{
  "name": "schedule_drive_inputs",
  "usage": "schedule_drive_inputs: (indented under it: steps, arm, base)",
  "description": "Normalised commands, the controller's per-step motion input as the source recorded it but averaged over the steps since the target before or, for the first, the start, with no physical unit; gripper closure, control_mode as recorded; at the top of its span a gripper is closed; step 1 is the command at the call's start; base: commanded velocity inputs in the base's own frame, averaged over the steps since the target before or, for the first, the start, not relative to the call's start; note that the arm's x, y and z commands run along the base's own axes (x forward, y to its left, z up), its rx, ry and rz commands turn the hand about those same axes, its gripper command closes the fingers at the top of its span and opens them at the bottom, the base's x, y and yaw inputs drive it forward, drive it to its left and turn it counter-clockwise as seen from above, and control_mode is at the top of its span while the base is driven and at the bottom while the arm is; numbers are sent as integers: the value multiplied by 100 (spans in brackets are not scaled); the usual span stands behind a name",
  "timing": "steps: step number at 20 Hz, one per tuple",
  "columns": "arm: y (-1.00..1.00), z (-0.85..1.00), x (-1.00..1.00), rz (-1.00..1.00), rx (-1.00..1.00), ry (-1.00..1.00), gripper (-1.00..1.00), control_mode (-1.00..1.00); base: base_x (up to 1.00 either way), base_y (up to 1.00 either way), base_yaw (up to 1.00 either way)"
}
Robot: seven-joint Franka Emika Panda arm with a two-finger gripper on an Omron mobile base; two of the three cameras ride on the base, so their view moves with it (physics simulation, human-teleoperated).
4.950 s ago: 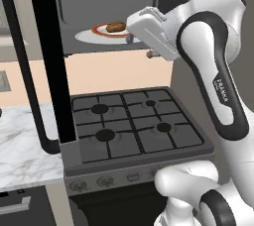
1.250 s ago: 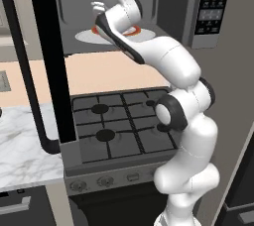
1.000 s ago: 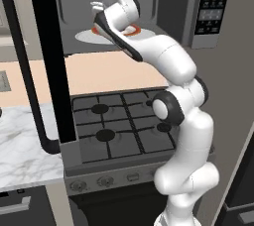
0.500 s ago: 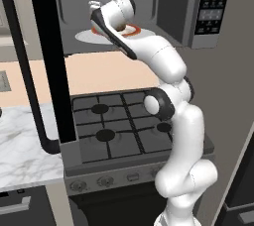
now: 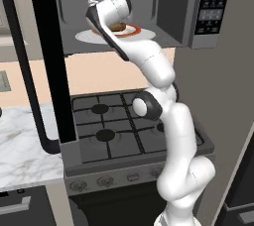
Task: Retrieve the reheated potato from the microwave, then place the potato, cheese, and condiment on the cutting board.
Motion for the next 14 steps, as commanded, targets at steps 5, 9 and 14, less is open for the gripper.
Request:
schedule_drive_inputs:
  steps: [5, 9, 14]
  arm:
    - [0, 0, 0, -9, 0, 6, -100, -100]
    - [0, 0, 1, -8, 0, 3, -100, -100]
    - [0, 1, 18, -7, 0, 2, -100, -100]
  base:
    - [0, 0, 0]
    - [0, 0, 0]
    - [0, 0, 0]
